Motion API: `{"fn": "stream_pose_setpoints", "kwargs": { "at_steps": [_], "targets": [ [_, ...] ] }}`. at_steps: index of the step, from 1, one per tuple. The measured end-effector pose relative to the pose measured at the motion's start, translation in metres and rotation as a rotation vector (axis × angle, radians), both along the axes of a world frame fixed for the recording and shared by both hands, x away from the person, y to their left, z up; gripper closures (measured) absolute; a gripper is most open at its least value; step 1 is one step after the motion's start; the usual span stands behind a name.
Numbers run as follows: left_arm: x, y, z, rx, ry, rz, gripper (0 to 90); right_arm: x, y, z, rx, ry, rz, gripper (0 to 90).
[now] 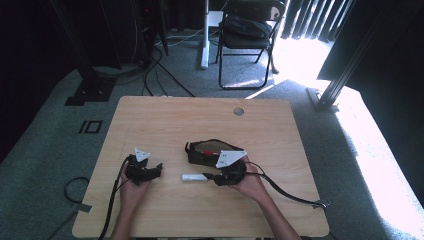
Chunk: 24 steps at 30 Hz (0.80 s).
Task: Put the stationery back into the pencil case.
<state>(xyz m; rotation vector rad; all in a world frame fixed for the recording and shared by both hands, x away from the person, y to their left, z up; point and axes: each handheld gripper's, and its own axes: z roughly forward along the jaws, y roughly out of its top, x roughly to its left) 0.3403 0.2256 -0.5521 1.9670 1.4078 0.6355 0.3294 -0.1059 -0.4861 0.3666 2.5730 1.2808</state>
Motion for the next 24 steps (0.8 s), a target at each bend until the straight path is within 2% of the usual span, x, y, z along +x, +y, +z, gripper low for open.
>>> {"fn": "stream_pose_setpoints", "kwargs": {
  "at_steps": [6, 15, 24],
  "targets": [
    [0.000, 0.000, 0.000, 0.000, 0.000, 0.000, 26.0, 0.000, 0.003, -0.004, 0.017, 0.013, 0.001, 54.4],
    [0.000, 0.000, 0.000, 0.000, 0.000, 0.000, 26.0, 0.002, 0.008, -0.012, 0.011, 0.022, -0.001, 55.2],
    [0.000, 0.000, 0.000, 0.000, 0.000, 0.000, 25.9, 0.005, 0.013, -0.022, 0.003, 0.046, -0.007, 51.9]
  ]
}}
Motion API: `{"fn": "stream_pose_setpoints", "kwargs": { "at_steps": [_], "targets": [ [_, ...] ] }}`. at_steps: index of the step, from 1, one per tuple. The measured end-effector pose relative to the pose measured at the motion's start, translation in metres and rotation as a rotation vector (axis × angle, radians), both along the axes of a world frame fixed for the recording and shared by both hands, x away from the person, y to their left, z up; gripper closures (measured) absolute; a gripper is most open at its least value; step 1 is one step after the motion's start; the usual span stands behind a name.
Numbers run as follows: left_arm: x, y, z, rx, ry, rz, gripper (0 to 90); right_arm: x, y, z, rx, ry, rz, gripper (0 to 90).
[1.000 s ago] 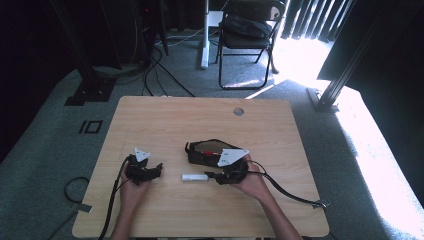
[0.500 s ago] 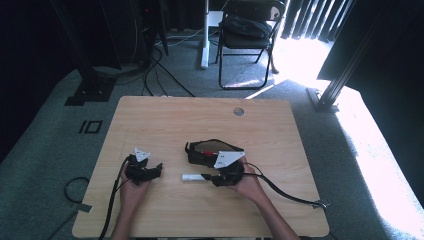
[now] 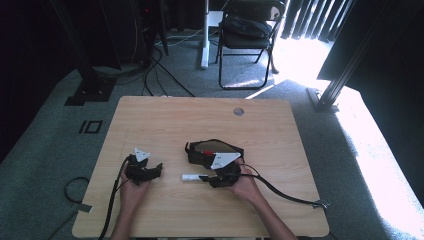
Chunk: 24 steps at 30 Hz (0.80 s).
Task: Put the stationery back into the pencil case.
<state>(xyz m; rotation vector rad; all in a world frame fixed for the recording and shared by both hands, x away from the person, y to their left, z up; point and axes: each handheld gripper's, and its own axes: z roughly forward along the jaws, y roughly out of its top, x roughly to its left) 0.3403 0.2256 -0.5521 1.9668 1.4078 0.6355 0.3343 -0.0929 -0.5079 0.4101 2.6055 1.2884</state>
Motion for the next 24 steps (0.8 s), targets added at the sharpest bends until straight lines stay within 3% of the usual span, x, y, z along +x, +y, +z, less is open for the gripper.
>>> {"fn": "stream_pose_setpoints", "kwargs": {
  "at_steps": [24],
  "targets": [
    [0.000, 0.000, 0.000, 0.000, 0.000, 0.000, 25.9, 0.004, 0.011, -0.024, -0.044, 0.032, 0.006, 53.9]
  ]
}}
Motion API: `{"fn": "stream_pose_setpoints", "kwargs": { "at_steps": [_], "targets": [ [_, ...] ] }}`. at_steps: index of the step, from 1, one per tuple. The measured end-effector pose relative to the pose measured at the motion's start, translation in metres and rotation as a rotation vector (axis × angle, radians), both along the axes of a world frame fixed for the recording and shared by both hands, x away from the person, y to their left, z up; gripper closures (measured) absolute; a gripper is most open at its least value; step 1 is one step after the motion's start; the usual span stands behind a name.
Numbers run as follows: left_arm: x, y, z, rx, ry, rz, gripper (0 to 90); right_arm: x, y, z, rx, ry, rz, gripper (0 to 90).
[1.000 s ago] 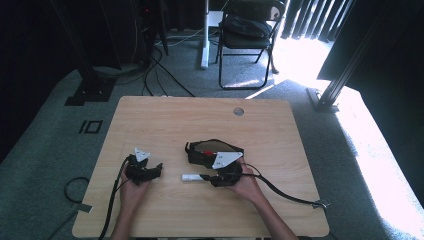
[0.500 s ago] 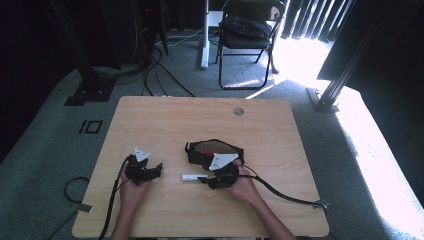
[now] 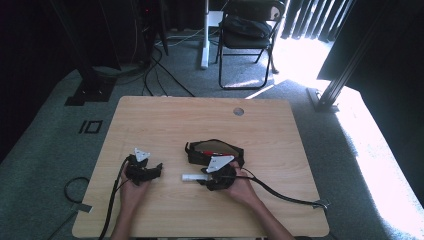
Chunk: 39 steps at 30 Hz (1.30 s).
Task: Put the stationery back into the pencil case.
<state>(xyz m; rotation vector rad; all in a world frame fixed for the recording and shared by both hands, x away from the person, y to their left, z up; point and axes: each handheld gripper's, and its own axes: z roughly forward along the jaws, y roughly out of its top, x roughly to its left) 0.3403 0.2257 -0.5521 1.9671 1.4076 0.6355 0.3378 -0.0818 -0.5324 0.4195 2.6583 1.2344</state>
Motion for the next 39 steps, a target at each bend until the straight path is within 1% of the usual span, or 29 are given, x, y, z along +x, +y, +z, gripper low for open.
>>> {"fn": "stream_pose_setpoints", "kwargs": {
  "at_steps": [6, 17, 20, 23, 25, 32, 39],
  "targets": [
    [0.000, 0.000, 0.000, 0.000, 0.000, 0.000, 26.0, 0.002, 0.003, -0.007, -0.012, 0.011, -0.003, 56.6],
    [0.000, 0.000, 0.000, 0.000, 0.000, 0.000, 26.0, 0.004, 0.005, -0.014, -0.024, 0.028, -0.004, 61.2],
    [0.000, 0.000, 0.000, 0.000, 0.000, 0.000, 25.9, 0.003, 0.006, -0.017, -0.035, 0.021, 0.002, 62.2],
    [0.000, 0.000, 0.000, 0.000, 0.000, 0.000, 26.0, 0.002, 0.007, -0.018, -0.057, 0.012, 0.004, 64.2],
    [0.000, 0.000, 0.000, 0.000, -0.001, 0.000, 26.0, 0.002, 0.007, -0.018, -0.059, 0.013, 0.011, 66.3],
    [0.000, 0.000, 0.000, 0.000, 0.000, 0.000, 25.9, 0.003, 0.007, -0.018, -0.060, 0.027, 0.022, 69.7],
    [0.000, 0.000, 0.000, 0.000, -0.001, 0.000, 26.0, 0.003, 0.006, -0.017, -0.063, 0.027, 0.029, 70.5]
  ]
}}
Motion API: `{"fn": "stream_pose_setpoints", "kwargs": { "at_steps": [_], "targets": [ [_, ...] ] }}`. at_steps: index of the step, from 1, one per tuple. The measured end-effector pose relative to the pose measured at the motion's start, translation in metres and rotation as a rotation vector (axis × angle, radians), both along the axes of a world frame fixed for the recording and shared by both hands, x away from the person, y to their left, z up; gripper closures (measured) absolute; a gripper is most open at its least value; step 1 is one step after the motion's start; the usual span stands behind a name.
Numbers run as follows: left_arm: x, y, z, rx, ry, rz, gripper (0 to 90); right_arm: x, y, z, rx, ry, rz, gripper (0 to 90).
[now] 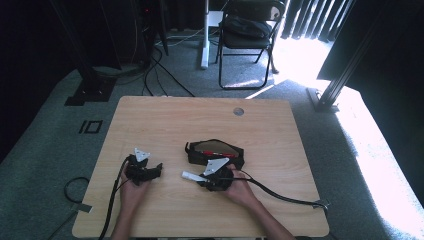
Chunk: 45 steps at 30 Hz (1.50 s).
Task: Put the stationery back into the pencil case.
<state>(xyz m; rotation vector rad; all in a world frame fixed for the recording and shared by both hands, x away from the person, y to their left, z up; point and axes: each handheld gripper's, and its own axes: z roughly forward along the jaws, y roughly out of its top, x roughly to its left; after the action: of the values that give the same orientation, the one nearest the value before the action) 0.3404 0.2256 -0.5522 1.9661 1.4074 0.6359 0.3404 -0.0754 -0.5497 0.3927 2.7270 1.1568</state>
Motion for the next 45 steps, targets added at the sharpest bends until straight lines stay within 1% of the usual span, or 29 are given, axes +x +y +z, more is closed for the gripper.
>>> {"fn": "stream_pose_setpoints", "kwargs": {
  "at_steps": [10, 13, 45],
  "targets": [
    [0.000, 0.000, 0.000, 0.000, 0.000, 0.000, 26.0, -0.002, -0.001, 0.002, 0.004, -0.010, -0.008, 70.6],
    [0.000, 0.000, 0.000, 0.000, 0.000, 0.000, 26.0, -0.003, -0.002, 0.005, 0.007, -0.012, -0.001, 70.7],
    [0.000, 0.000, 0.000, 0.000, 0.000, 0.000, 25.9, -0.011, -0.010, 0.028, 0.038, -0.059, 0.005, 70.8]
  ]
}}
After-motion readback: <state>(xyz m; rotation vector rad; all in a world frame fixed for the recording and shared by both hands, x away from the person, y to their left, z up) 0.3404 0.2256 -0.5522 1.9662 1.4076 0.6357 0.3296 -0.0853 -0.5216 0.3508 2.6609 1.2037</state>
